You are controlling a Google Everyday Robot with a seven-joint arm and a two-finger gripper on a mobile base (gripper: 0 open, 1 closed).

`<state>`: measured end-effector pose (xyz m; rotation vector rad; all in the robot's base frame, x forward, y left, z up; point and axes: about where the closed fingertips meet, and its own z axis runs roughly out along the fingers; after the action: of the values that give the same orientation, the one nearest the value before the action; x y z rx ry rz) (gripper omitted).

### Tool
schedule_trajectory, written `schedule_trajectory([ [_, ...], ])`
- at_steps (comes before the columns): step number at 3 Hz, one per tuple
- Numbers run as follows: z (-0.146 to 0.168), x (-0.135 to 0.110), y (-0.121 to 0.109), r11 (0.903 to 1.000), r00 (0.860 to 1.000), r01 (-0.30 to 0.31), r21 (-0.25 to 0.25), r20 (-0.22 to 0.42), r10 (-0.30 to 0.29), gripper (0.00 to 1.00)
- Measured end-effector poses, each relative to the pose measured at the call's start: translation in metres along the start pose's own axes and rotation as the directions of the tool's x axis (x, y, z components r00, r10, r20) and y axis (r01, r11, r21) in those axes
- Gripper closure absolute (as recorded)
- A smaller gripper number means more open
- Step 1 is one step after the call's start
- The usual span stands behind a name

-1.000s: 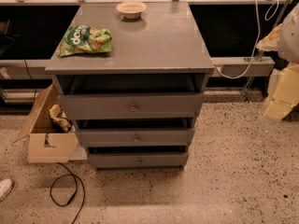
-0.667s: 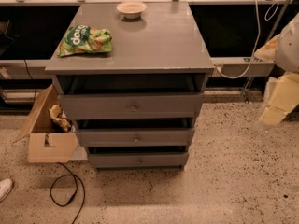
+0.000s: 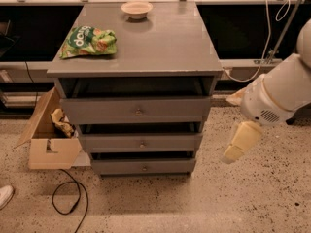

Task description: Open middle drawer

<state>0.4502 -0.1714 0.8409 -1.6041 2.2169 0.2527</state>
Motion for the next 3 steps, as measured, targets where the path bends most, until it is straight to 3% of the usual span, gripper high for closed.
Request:
schedule_trajectory([
  [1,0.058,-0.008,-0.002,0.9988,0.997,-0.05,0.002,0.061,0.05,0.0],
  [2,0.058,-0.008,-0.002,0.9988,0.997,-0.05,0.002,0.061,0.05,0.0],
  [3,0.103,0.001,-0.01,0.9993,0.999,-0.037,0.01,0.021,0.037,0.0],
])
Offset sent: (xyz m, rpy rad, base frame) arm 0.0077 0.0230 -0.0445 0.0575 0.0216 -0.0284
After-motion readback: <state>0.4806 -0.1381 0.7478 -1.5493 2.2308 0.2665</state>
